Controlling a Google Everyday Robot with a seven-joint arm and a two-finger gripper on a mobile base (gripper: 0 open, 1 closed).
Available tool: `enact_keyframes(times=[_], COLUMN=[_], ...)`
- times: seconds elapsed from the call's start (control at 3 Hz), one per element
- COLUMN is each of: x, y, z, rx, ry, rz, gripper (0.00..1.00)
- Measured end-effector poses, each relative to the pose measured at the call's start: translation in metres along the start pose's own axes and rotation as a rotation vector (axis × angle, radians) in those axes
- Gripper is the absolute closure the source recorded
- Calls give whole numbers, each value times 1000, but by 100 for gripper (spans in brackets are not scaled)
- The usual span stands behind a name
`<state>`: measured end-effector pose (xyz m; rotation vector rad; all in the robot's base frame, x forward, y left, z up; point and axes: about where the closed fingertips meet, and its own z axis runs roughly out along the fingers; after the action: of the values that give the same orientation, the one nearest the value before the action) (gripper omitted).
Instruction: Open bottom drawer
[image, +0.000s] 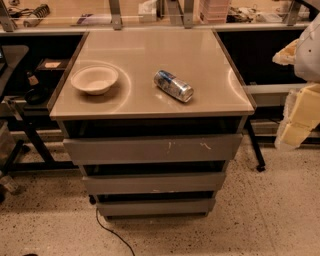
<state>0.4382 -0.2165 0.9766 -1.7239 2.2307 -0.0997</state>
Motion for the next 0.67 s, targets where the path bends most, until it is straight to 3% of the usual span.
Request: enact_keyframes(times=[0.67], x=[1], y=[13], z=[17], rx=[4], ry=[-4], rz=[-2], gripper=[0])
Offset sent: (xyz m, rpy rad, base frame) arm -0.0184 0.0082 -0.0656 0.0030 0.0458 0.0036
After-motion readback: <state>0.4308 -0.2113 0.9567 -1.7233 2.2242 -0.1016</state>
